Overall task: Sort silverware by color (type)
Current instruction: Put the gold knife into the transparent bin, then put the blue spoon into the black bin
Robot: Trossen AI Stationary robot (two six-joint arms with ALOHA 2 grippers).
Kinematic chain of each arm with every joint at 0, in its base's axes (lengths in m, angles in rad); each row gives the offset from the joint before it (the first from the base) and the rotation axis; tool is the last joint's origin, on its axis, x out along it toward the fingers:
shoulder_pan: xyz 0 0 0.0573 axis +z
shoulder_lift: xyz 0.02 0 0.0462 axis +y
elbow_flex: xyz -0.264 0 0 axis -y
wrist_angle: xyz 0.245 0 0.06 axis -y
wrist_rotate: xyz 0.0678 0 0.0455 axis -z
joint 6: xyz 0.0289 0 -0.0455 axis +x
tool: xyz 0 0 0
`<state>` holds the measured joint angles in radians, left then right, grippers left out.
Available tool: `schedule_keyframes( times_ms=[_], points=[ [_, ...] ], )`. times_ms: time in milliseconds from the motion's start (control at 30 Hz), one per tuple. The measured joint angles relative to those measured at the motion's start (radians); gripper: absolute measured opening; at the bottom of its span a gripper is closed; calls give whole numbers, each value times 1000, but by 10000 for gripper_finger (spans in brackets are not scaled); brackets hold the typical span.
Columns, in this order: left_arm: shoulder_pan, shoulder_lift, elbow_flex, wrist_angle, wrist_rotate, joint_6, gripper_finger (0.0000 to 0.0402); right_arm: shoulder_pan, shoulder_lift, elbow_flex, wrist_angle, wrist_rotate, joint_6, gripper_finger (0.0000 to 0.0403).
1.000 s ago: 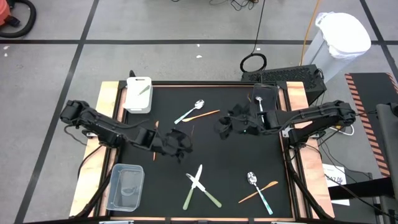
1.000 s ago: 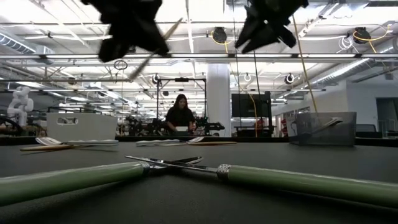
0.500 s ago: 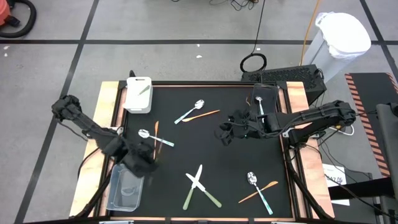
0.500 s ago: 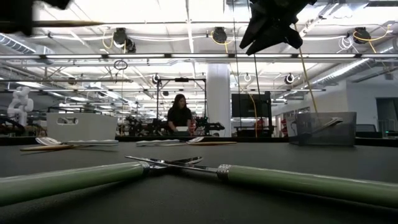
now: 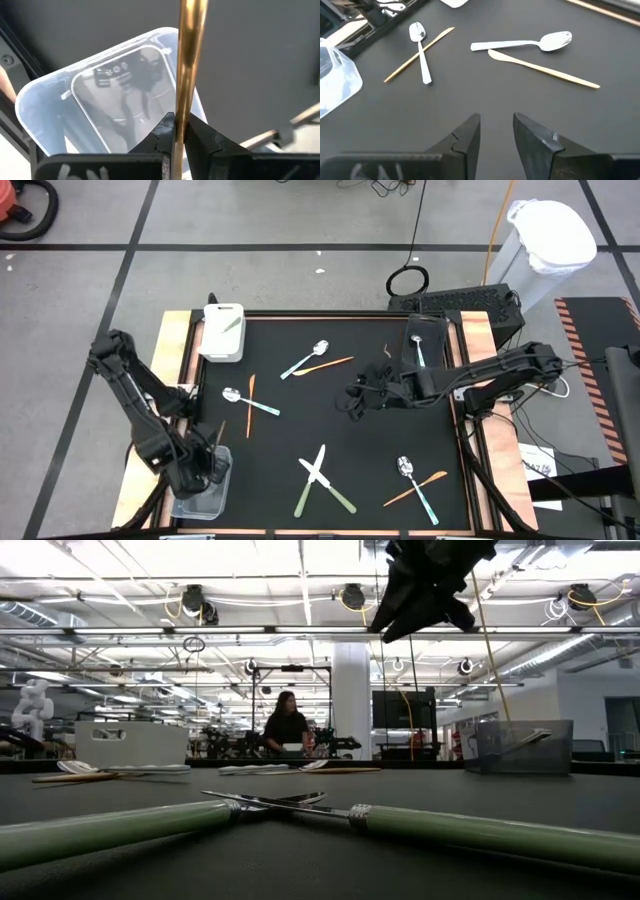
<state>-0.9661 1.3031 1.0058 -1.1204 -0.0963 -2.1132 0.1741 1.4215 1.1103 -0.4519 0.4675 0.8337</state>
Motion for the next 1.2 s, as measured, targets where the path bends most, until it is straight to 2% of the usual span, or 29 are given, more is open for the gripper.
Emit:
schedule_keyframes(
  times_ms=[167,267,433,667,767,900,1000,1100,1133,1200],
  points=[
    [-19,86,0,-18,71,-28,32,20,39,0,6,-38,26,114],
    [-21,115,0,-25,118,-42,46,37,41,0,8,-53,30,114],
    [-6,122,0,-11,124,-55,111,50,39,0,10,-53,13,114],
    [65,90,31,3,116,-47,203,50,38,0,22,-84,-165,114],
    [131,65,70,8,-22,-5,217,50,39,0,61,-105,-175,114],
    [213,34,128,11,-306,122,218,50,38,0,184,-102,-176,114],
    [276,29,156,31,-513,220,218,37,38,0,212,-77,-148,114],
    [337,28,167,187,-726,397,218,23,38,0,200,-3,-94,114],
    [359,29,167,255,-765,481,218,21,38,0,197,3,-67,114],
    [412,34,167,406,-777,669,218,19,38,0,190,-6,-14,114]
  ],
)
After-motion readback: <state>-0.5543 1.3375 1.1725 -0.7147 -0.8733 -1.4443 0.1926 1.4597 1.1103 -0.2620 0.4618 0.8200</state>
